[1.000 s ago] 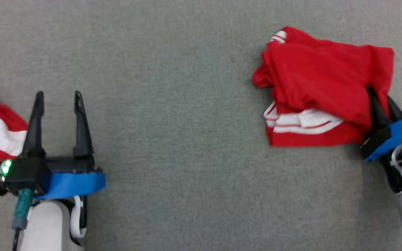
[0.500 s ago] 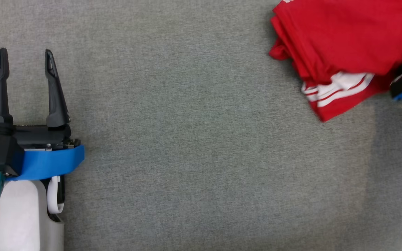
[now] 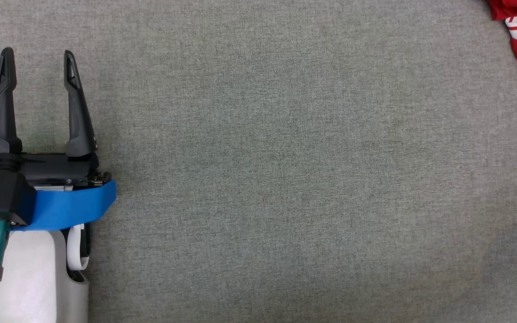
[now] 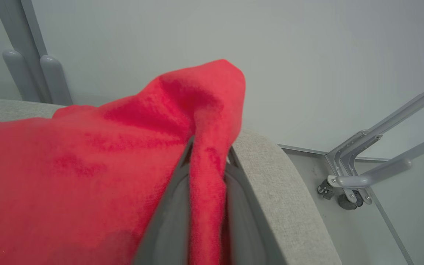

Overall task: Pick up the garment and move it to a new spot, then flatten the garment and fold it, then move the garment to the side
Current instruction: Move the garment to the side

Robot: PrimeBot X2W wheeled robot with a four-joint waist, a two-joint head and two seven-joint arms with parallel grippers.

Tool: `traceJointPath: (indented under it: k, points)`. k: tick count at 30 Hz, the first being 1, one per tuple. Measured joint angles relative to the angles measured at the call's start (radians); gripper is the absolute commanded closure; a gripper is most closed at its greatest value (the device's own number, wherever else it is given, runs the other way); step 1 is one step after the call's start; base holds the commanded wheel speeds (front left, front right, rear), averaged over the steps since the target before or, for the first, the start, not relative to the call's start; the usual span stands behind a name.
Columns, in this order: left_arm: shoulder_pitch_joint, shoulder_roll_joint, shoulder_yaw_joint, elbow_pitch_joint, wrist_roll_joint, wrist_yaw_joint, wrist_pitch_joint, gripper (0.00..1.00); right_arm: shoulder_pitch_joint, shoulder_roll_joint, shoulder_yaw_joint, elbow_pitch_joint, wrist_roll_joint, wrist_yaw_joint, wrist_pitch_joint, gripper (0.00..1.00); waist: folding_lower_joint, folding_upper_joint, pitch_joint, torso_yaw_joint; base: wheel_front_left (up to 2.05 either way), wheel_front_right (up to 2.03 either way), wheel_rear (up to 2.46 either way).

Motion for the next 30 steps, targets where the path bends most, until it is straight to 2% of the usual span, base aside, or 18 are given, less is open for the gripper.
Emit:
traceJointPath:
  k: [8, 14, 15, 16, 17, 24, 30]
  points:
    - [-0.002, 0.0, 0.002, -0.002, -0.007, 0.004, 0.0, 0.0, -0.04, -0.027, -0.023, 0.055, -0.04, 0.0, 0.01, 1.0, 0.0, 0.0, 0.002, -0.016, 0.0, 0.0, 0.0]
    - [-0.008, 0.001, 0.0, -0.005, -0.011, 0.006, 0.0, 0.0, -0.053, -0.022, -0.042, 0.086, -0.08, 0.0, 0.037, 1.0, 0.0, 0.0, 0.007, -0.021, 0.0, 0.0, 0.0]
    - [-0.008, 0.001, 0.0, -0.005, -0.011, 0.006, 0.0, 0.0, -0.056, -0.017, -0.044, 0.088, -0.085, 0.0, 0.037, 0.73, -0.0001, 0.0, 0.006, -0.021, 0.0, 0.0, 0.0]
    - [-0.009, 0.001, 0.0, -0.004, -0.011, 0.006, 0.0, 0.0, -0.06, -0.008, -0.051, 0.089, -0.083, 0.0, 0.035, 0.22, -0.0001, 0.0, 0.006, -0.02, 0.0, 0.0, 0.0]
    - [-0.009, 0.001, 0.0, -0.004, -0.012, 0.008, 0.0, 0.0, -0.062, -0.005, -0.048, 0.089, -0.09, 0.0, 0.033, 0.0, 0.0, 0.0, 0.006, -0.02, 0.0, 0.0, 0.0]
    - [-0.005, 0.0, 0.005, 0.013, -0.021, 0.009, 0.0, 0.0, -0.069, 0.017, -0.047, 0.085, -0.132, 0.0, -0.016, 0.0, 0.0, 0.0, -0.025, -0.012, 0.0, 0.0, 0.0]
    - [0.03, -0.009, 0.015, 0.03, -0.03, 0.014, 0.0, 0.0, -0.055, 0.054, -0.016, 0.06, -0.148, 0.0, -0.115, 0.0, -0.0002, 0.0, -0.099, -0.001, 0.0, 0.0, 0.0]
